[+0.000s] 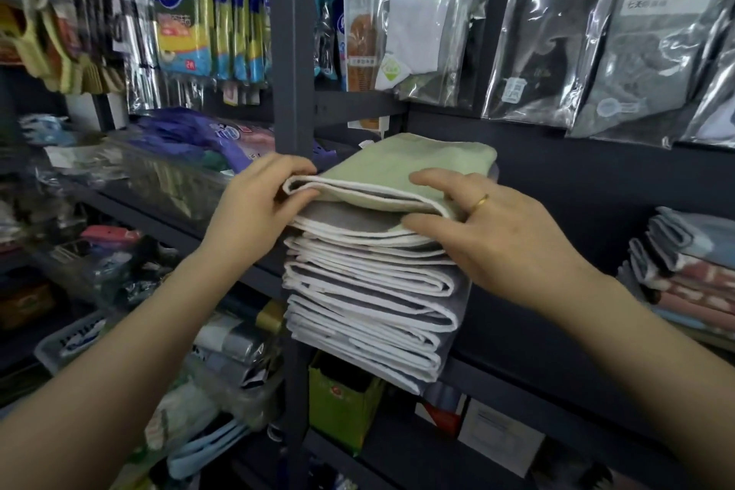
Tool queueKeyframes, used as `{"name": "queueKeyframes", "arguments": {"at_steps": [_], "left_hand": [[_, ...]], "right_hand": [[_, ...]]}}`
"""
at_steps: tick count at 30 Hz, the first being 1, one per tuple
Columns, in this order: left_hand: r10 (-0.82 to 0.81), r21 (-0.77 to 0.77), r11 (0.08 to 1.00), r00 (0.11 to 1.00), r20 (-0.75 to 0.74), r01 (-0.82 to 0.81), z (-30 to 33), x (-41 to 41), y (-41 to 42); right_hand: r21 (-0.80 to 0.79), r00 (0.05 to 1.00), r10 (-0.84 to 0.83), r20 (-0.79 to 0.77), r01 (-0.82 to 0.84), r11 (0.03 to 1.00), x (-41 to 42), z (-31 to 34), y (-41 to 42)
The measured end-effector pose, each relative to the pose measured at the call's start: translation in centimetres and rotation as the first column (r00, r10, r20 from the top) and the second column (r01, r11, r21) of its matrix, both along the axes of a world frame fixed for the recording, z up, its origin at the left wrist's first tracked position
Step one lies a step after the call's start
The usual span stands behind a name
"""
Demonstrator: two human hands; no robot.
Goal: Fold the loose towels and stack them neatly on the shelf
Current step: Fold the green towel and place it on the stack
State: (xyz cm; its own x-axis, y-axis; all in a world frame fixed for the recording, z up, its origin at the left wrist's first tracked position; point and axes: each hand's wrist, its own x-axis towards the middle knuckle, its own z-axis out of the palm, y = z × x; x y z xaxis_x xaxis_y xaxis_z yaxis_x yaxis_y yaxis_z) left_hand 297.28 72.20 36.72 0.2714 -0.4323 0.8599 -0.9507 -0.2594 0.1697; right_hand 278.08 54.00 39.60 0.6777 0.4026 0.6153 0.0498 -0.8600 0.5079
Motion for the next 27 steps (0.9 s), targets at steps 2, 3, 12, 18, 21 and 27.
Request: {"name": "queueKeyframes", "arguments": {"at_steps": [2,3,12,18,21,27], "left_hand": [[0.013,0.040,0.999,0.996,0.093,-0.016,-0.4,0.4,0.4],[0.028,0.034,0.999,0.991,0.134,-0.033,-0.5,0.5,0.6],[-0.071,0.274,0.962,0.981,0.182,0.018,-0.2,0.1,1.5],[-0.131,0.288,0.953,0.985,0.109,0.094,1.8,-0.8,1.2],[-0.218,0.264,0.947,0.970,0.110,0.183,3.1,-3.5,-1.3],[-0.303,0.319,0.922,0.922,0.242,0.219,2.5,-8.1,-6.6]], "right_hand": [[-0.051,0.999,-0.031,-0.034,0.029,0.998,-0.3,0.8,0.1],[-0.042,0.999,-0.024,-0.039,0.022,0.999,-0.6,1.2,-0.1],[0.183,0.955,0.185,-0.230,-0.144,0.972,-2.3,0.4,-1.4],[0.829,0.958,0.105,0.268,-0.285,0.482,0.0,0.2,-4.6],[0.991,0.976,-0.197,0.091,-0.069,0.117,3.5,0.5,-7.9],[0.918,0.975,-0.148,-0.165,0.097,-0.386,8.4,2.0,-12.0]]}}
